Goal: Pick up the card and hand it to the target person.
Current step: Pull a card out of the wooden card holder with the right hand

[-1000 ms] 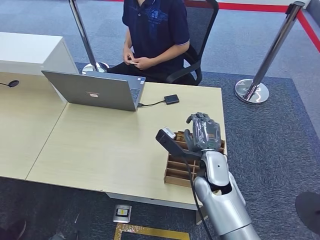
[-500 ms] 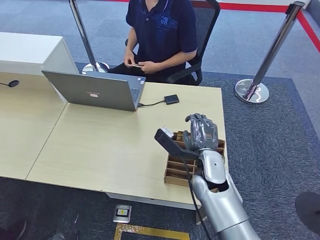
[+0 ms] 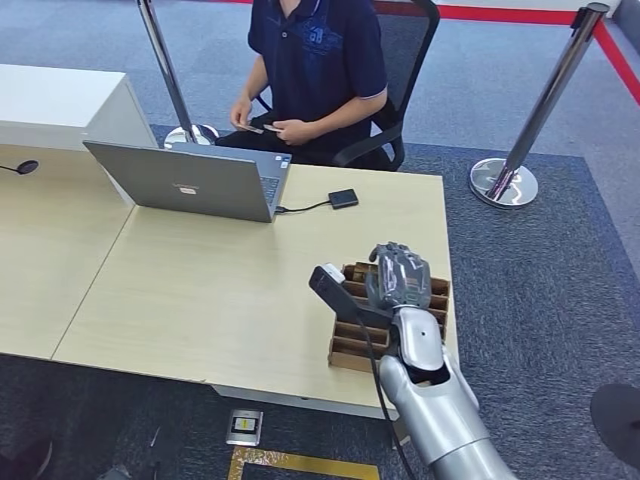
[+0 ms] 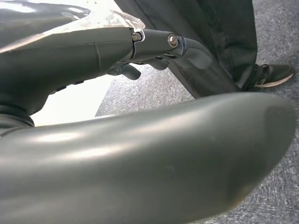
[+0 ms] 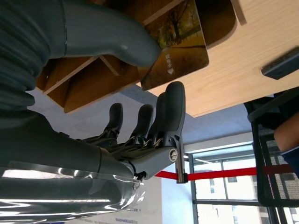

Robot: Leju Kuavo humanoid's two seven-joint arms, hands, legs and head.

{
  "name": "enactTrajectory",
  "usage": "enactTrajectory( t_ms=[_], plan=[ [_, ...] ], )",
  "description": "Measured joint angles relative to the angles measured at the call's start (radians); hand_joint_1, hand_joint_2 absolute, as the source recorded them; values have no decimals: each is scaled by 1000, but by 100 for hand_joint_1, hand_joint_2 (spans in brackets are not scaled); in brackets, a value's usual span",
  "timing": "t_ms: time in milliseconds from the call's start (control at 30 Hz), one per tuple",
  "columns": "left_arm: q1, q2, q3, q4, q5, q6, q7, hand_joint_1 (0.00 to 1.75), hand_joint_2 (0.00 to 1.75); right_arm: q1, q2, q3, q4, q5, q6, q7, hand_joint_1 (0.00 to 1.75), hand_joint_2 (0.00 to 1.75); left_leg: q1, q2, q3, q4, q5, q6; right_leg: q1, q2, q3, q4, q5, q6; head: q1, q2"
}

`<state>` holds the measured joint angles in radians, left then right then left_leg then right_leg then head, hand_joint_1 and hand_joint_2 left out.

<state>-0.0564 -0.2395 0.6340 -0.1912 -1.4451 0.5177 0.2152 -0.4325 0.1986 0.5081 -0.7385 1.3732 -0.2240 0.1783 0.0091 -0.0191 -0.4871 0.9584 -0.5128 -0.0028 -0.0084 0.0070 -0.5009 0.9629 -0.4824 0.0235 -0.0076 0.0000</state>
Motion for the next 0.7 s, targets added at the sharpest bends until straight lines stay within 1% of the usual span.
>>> enactTrajectory(
  t_ms=[100, 300, 367, 433, 500, 633, 700],
  plan=[
    [0, 0, 0, 0, -1, 0, -2, 0, 0, -1, 0, 0, 13, 1, -4, 1, 95, 175, 0, 0, 0, 0, 0, 0, 0, 0, 0, 0, 0, 0, 0, 0],
    [0, 0, 0, 0, -1, 0, -3, 0, 0, -22, 1, 0, 48, 6, -10, -2, 96, 175, 0, 0, 0, 0, 0, 0, 0, 0, 0, 0, 0, 0, 0, 0],
    [0, 0, 0, 0, -1, 0, -5, 0, 0, -25, 1, 0, 61, 8, -12, -3, 101, 175, 0, 0, 0, 0, 0, 0, 0, 0, 0, 0, 0, 0, 0, 0],
    [0, 0, 0, 0, -1, 0, -6, 0, 0, -27, 2, 0, 72, 9, -17, -5, 113, 175, 0, 0, 0, 0, 0, 0, 0, 0, 0, 0, 0, 0, 0, 0],
    [0, 0, 0, 0, -2, 0, -7, 0, 0, -33, 4, 0, 82, 9, -22, -9, 123, 175, 0, 0, 0, 0, 0, 0, 0, 0, 0, 0, 0, 0, 0, 0],
    [0, 0, 0, 0, -3, 0, -7, 0, 0, -41, 8, -1, 97, 9, -29, -18, 134, 175, 0, 0, 0, 0, 0, 0, 0, 0, 0, 0, 0, 0, 0, 0],
    [0, 0, 0, 0, -3, 0, -7, 0, 0, -44, 9, -2, 102, 8, -31, -21, 135, 175, 0, 0, 0, 0, 0, 0, 0, 0, 0, 0, 0, 0, 0, 0]
  ],
)
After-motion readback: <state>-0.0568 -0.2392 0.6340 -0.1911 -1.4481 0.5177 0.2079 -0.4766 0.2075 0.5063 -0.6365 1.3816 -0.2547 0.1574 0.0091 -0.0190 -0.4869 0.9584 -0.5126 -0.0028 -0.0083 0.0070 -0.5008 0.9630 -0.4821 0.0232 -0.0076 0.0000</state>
